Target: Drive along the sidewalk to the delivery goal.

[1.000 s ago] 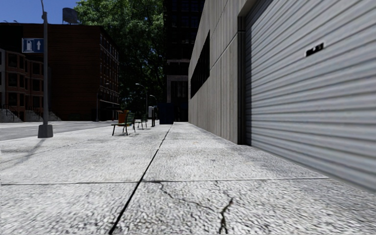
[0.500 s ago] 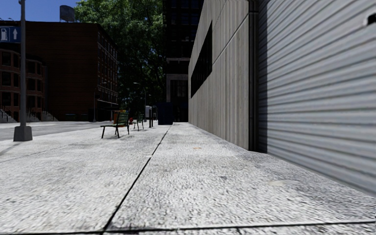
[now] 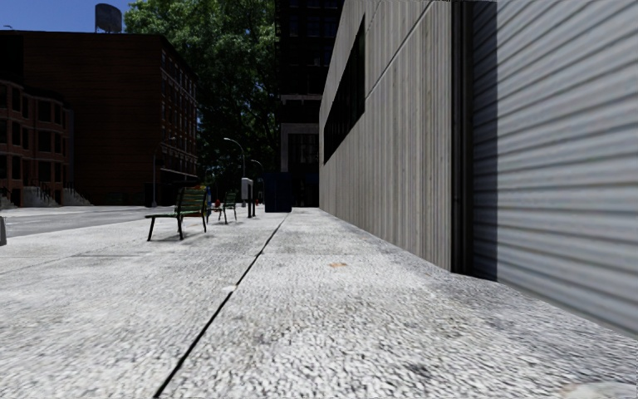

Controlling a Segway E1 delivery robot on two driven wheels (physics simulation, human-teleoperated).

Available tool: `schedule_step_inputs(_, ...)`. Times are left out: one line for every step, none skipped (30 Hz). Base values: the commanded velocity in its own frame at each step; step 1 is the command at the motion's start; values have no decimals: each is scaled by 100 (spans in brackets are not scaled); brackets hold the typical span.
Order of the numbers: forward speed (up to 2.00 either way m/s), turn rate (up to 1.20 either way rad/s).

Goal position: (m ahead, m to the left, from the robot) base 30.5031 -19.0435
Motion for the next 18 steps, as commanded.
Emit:
schedule_step_inputs(200, 0)
schedule_step_inputs(200, 0)
schedule_step_inputs(200, 0)
schedule_step_inputs(200, 0)
schedule_step_inputs(200, 0)
schedule_step_inputs(200, 0)
schedule_step_inputs(200, 0)
schedule_step_inputs(200, 0)
schedule_step_inputs(200, 0)
schedule_step_inputs(200, 0)
schedule_step_inputs(200, 0)
schedule_step_inputs(200, 0)
schedule_step_inputs(200, 0)
schedule_step_inputs(200, 0)
schedule_step_inputs(200, 0)
schedule_step_inputs(200, 0)
schedule_step_inputs(200, 0)
schedule_step_inputs(200, 0)
